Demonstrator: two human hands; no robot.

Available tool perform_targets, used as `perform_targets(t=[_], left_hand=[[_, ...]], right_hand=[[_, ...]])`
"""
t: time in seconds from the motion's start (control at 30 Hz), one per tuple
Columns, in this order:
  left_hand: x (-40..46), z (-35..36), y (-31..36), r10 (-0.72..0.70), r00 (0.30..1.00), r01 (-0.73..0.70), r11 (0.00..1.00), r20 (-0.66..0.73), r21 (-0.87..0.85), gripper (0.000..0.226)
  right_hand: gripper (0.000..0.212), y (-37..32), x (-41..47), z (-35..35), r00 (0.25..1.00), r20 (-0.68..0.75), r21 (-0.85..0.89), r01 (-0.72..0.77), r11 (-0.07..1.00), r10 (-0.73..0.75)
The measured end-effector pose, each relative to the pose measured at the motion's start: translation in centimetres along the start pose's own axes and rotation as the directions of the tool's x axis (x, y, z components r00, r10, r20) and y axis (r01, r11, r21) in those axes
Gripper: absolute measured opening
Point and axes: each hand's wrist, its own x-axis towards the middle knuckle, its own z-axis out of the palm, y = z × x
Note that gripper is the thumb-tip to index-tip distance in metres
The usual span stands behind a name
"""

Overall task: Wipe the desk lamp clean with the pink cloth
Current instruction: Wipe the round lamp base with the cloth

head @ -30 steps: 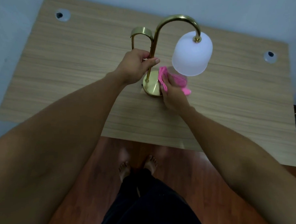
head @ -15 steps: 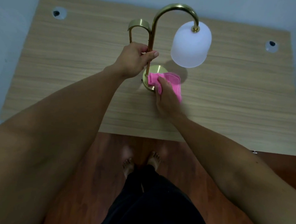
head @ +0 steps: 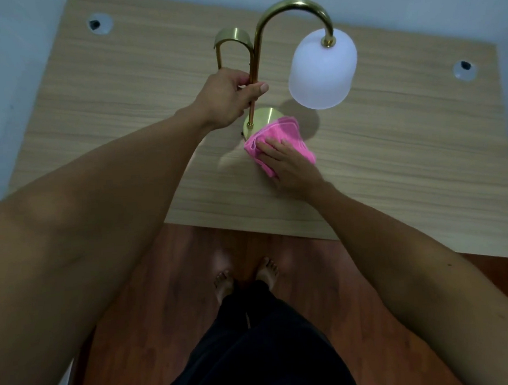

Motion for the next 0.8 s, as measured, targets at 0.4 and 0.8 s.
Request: perform_targets(t=[0.4,0.8], left_hand=[[-0.3,0.1,0.6,-0.005,1.0,0.005,1.0,-0.017,0.014,0.025],[-0.2,0.3,0.2,-0.011,0.999,0.01,1.0,-0.041,-0.015,0.018]], right_hand=[[0.028,2.5,3.5,-5.5,0.574,0.044,0.728,-0.579,0.367,0.818],[0.052,-9.0,5.9,-1.3,0.597,0.098,0.207,-0.795,0.57,0.796]])
